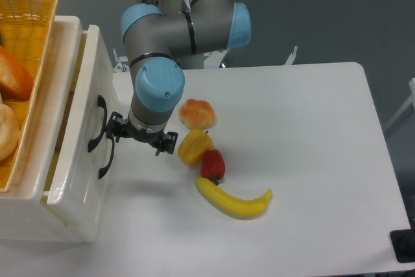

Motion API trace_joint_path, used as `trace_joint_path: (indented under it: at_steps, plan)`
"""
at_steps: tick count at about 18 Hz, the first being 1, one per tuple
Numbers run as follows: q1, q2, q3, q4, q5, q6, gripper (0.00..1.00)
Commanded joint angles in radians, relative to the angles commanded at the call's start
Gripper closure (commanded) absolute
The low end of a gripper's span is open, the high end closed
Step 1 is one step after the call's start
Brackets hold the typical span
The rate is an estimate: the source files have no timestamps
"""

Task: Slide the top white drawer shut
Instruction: 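Push the drawer front with the gripper, sliding the drawer shut, then hold the gripper against the closed drawer front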

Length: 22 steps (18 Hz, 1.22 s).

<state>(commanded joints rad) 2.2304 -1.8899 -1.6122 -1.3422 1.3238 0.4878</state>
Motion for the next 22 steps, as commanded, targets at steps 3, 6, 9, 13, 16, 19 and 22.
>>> trace_joint_path:
  at_steps: [3, 6, 9, 13, 16, 19, 22]
  plan:
    - [-0.005, 0.002, 0.000, 0.000, 0.002, -0.002, 0.00]
    - [-0.011, 0.002, -0.003, 0.000, 0.003, -0.003, 0.00]
    - [-0.011, 0.002, -0.005, 0.000, 0.003, -0.003, 0.00]
    - [-0.012, 0.003, -0.005, -0.002, 0.003, -0.003, 0.00]
    - [-0.015, 0.003, -0.005, -0.002, 0.002, -0.003, 0.00]
    - [-0.021, 0.003, -0.005, -0.002, 0.003, -0.003, 0.00]
    - [-0.021, 0.003, -0.005, -0.002, 0.003, -0.003, 0.00]
